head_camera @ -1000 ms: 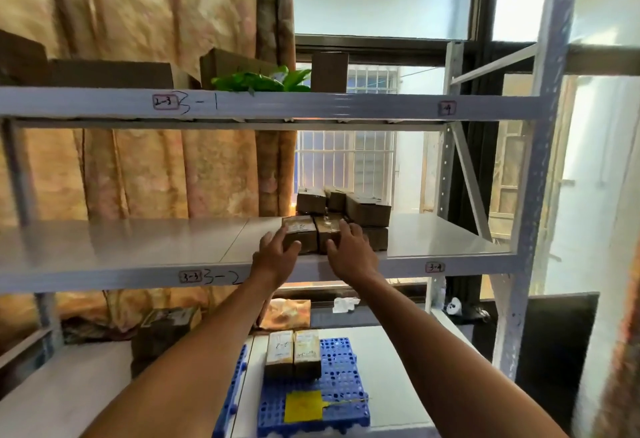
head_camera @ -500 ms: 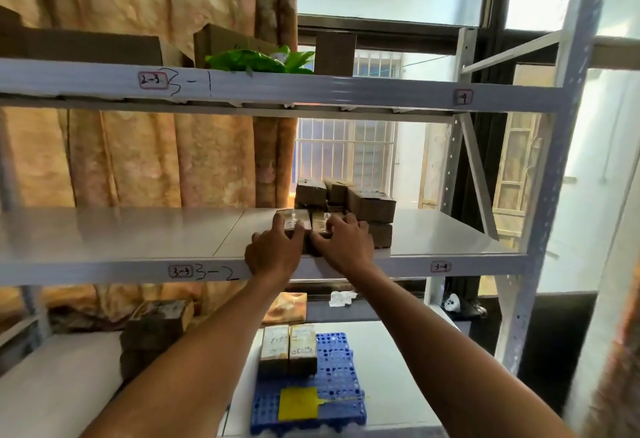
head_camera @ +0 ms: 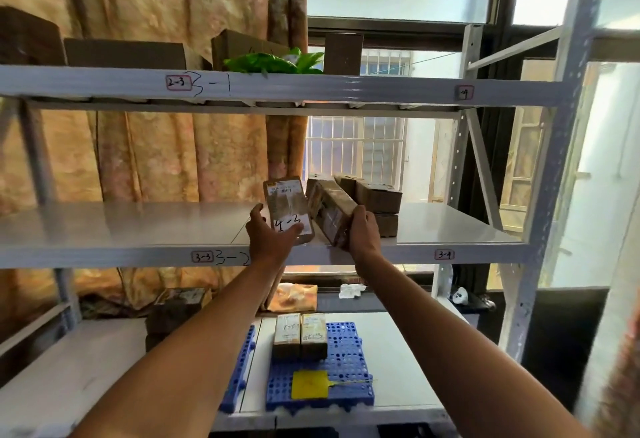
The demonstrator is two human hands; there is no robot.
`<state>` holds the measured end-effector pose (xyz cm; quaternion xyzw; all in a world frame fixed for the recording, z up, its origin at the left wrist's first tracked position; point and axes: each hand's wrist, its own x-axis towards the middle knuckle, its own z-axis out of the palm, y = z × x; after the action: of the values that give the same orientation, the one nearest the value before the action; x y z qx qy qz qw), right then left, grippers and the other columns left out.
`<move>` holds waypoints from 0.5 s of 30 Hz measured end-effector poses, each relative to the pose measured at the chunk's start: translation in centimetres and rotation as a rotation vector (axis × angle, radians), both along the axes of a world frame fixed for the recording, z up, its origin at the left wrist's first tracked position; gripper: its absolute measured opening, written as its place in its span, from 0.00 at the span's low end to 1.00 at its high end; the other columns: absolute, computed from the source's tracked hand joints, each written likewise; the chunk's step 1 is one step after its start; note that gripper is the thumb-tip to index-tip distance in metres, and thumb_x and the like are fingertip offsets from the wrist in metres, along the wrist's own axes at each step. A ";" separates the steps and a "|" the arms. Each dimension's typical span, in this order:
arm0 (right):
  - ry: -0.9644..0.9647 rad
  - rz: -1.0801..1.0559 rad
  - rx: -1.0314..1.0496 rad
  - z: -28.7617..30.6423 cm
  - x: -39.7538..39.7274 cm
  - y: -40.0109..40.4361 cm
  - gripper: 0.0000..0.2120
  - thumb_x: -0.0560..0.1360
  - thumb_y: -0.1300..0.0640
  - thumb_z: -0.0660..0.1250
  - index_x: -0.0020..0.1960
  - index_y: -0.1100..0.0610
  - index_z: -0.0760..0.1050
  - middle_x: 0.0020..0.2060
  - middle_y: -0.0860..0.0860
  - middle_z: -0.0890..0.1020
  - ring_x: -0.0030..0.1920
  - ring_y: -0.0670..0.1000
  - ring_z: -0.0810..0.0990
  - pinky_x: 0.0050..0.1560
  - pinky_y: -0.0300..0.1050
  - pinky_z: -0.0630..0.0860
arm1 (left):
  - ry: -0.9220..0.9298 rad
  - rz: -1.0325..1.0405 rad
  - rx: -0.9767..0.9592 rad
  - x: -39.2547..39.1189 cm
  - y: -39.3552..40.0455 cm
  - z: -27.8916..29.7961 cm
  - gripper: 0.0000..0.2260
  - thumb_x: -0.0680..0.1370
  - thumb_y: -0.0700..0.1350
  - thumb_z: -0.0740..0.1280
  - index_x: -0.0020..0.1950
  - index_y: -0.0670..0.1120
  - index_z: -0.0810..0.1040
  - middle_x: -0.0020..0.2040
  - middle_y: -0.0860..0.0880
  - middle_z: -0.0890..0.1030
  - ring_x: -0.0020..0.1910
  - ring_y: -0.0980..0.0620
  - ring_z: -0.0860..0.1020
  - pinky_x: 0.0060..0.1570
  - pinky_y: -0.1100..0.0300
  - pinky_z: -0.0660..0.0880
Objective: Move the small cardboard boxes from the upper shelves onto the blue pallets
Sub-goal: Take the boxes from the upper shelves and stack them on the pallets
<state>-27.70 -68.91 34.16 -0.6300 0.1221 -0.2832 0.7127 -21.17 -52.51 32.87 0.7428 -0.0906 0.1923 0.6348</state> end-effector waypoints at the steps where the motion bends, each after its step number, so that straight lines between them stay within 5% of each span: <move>1: -0.018 0.089 0.147 -0.1 -0.3 0.4 0.21 0.83 0.42 0.54 0.66 0.54 0.74 0.58 0.59 0.81 0.57 0.60 0.81 0.58 0.63 0.82 | 0.003 -0.054 -0.043 -0.2 0.1 -0.2 0.40 0.68 0.52 0.80 0.75 0.50 0.63 0.67 0.45 0.72 0.60 0.46 0.77 0.59 0.49 0.78; 4: -0.006 0.231 0.325 -0.6 -0.9 0.9 0.20 0.82 0.41 0.55 0.58 0.53 0.77 0.54 0.59 0.84 0.57 0.61 0.83 0.57 0.63 0.82 | -0.030 -0.115 -0.122 -0.9 0.3 -0.4 0.35 0.70 0.50 0.79 0.73 0.51 0.68 0.65 0.46 0.77 0.60 0.45 0.79 0.58 0.46 0.80; 10: -0.030 0.256 0.231 -1.2 -1.0 -0.2 0.21 0.82 0.44 0.55 0.55 0.57 0.80 0.51 0.60 0.85 0.61 0.62 0.81 0.66 0.61 0.76 | -0.107 -0.177 -0.151 -1.4 1.6 0.0 0.30 0.70 0.47 0.78 0.68 0.55 0.72 0.58 0.52 0.79 0.57 0.49 0.80 0.54 0.51 0.81; 15: -0.070 0.457 0.059 -1.5 -1.0 -0.7 0.29 0.79 0.36 0.60 0.60 0.60 0.80 0.52 0.62 0.86 0.53 0.61 0.85 0.58 0.59 0.80 | -0.104 -0.255 -0.154 -2.0 2.5 -0.9 0.30 0.69 0.49 0.78 0.68 0.58 0.70 0.56 0.56 0.78 0.56 0.51 0.80 0.53 0.53 0.81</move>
<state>-28.69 -69.62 32.63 -0.6100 -0.0402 -0.1325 0.7802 -23.20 -50.02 31.93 0.6633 -0.2020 0.1549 0.7038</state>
